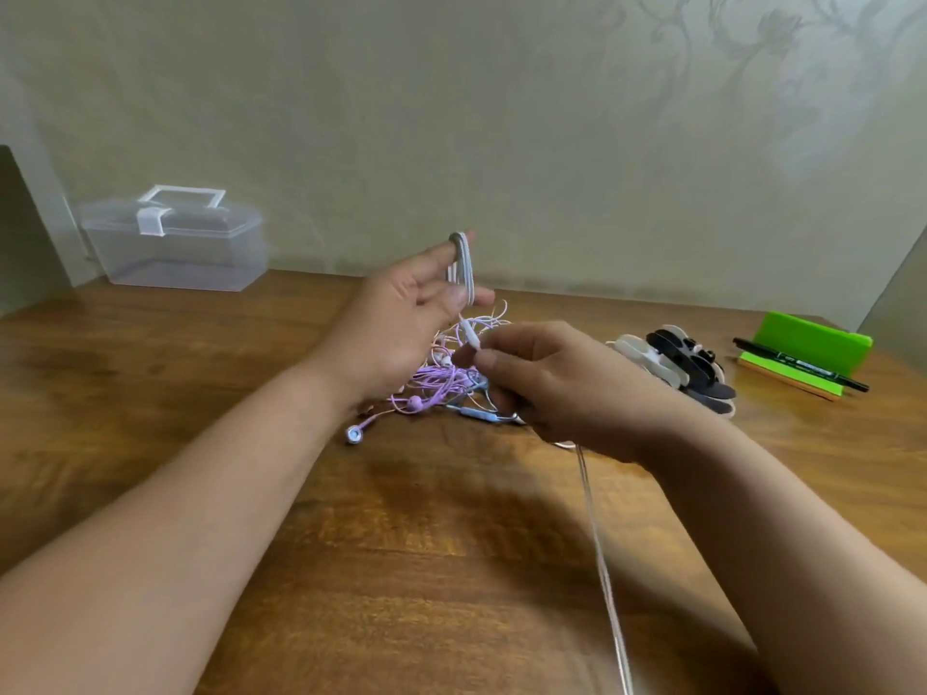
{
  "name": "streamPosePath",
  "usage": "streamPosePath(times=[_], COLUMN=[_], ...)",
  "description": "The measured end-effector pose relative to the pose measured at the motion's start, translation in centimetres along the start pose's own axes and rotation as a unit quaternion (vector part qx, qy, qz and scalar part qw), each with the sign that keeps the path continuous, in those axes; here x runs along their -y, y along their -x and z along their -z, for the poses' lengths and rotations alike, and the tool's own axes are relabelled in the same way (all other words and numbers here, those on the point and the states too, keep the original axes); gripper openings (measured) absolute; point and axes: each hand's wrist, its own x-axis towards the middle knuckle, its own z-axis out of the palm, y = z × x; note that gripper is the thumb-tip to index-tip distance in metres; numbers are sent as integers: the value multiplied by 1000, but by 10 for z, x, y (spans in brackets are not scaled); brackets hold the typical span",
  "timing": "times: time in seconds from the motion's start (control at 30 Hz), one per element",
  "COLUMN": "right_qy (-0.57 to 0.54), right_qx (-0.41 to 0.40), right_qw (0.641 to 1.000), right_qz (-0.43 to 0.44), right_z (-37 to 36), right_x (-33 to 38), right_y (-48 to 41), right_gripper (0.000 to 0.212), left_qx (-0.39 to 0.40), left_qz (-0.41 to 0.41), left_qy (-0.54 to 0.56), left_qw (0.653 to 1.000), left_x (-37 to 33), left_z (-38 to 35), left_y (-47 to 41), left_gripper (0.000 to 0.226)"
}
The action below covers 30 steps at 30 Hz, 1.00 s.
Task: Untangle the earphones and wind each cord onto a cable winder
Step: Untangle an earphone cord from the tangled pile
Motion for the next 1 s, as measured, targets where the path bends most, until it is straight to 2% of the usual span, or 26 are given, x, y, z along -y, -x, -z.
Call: streamPosePath(times=[0.07, 0.13, 0.23, 0.4, 0.47, 0.53, 0.67, 0.77, 0.87, 0.93, 1.0], right_qy=[60, 116, 131, 98, 36, -81, -259, -361, -402, -354, -236], right_qx=[-19, -85, -144, -156, -130, -91, -29, -4, -4, -3, -5], right_qw=[998, 989, 980, 981, 989, 991, 964, 931, 915, 935, 972], right_qz=[16, 30, 45, 66, 66, 62, 59, 52, 41, 32, 13], right_z=[7, 19, 32, 39, 43, 45, 43, 29, 12, 5, -1], right_x=[8, 12, 10, 5, 3, -1, -12, -18, -21, -22, -21], right_y=[5, 7, 8, 7, 6, 4, -1, -6, -11, -13, -12], right_gripper=[31, 25, 22, 18, 17, 20, 18, 14, 15, 11, 19], left_qx=[19, 70, 136, 229, 269, 311, 374, 374, 323, 247, 155], left_qz=[-10, -9, -3, 38, 57, 59, 72, 71, 63, 62, 62], left_qy=[-105, -140, -121, -115, -85, -33, 76, 164, 233, 263, 257], left_qw=[994, 988, 983, 966, 958, 948, 921, 910, 915, 930, 952], left_x=[5, 4, -3, -15, -18, -20, -25, -22, -19, -16, -11], left_z=[-1, -2, -4, -4, -1, 6, 12, 8, 3, 0, -1], left_y=[1, 5, 9, 14, 17, 17, 18, 18, 18, 14, 7], left_gripper=[50, 49, 47, 45, 45, 42, 48, 47, 48, 48, 46])
